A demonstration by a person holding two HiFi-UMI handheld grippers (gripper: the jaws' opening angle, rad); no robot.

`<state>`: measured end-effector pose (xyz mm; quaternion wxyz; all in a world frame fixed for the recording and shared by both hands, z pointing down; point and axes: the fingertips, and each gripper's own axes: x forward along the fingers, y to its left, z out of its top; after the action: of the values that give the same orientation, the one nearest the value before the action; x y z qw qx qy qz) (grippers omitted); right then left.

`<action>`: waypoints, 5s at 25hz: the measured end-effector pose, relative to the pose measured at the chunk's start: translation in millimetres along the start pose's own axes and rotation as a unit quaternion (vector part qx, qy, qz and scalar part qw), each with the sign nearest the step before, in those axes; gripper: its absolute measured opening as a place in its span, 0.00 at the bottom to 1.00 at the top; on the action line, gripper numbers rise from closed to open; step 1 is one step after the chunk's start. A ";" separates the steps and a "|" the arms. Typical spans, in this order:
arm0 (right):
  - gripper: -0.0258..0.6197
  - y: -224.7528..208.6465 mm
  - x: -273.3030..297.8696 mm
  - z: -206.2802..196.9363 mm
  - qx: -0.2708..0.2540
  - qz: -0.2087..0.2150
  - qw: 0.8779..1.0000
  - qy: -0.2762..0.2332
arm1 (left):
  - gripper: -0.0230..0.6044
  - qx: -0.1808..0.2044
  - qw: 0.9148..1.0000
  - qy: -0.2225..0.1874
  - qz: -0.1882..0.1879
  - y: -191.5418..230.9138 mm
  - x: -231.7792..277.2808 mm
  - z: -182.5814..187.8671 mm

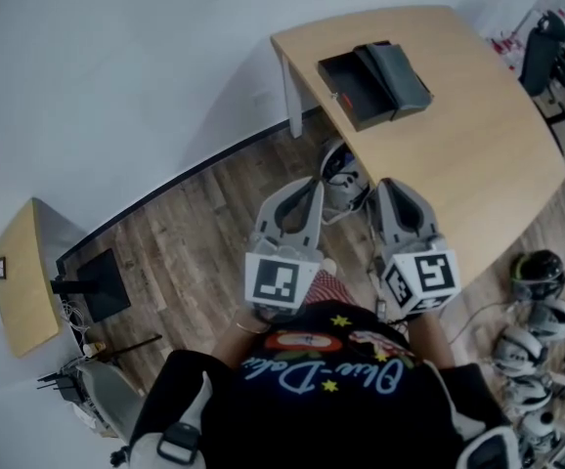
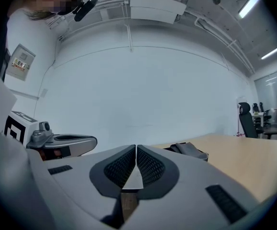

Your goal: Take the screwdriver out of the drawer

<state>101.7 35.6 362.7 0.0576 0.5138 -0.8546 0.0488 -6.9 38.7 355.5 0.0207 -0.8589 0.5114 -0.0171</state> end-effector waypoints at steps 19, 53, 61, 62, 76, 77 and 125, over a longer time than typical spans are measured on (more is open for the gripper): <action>0.04 -83.6 78.8 5.4 0.018 0.009 1.000 0.016 | 0.04 0.004 1.000 0.009 -0.012 20.5 118.1 -2.6; 0.07 -132.9 325.8 -91.8 0.054 0.029 0.964 0.258 | 0.04 0.001 0.990 0.059 -0.130 149.1 304.5 -64.5; 0.12 -137.4 353.5 -130.4 0.068 0.054 0.930 0.356 | 0.04 -0.008 0.988 0.062 -0.138 176.9 320.3 -70.2; 0.12 -139.3 356.5 -134.4 0.067 0.056 0.926 0.367 | 0.04 -0.008 0.988 0.064 -0.138 180.6 322.0 -71.7; 0.15 -151.9 381.0 -186.0 0.056 0.104 0.862 0.494 | 0.04 -0.018 0.991 0.057 -0.120 227.3 335.4 -72.7; 0.15 -151.9 381.4 -190.2 0.064 0.108 0.855 0.503 | 0.04 -0.023 0.991 0.059 -0.117 229.7 335.6 -73.8; 0.09 -182.4 373.0 -112.6 0.054 -0.097 0.939 0.325 | 0.04 0.008 0.982 0.059 -0.182 214.3 359.7 -75.8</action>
<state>94.8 -359.0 533.8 0.3088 0.5526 -0.7314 0.2536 -27.4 -381.0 422.8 -0.0063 -0.9348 0.3470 -0.0753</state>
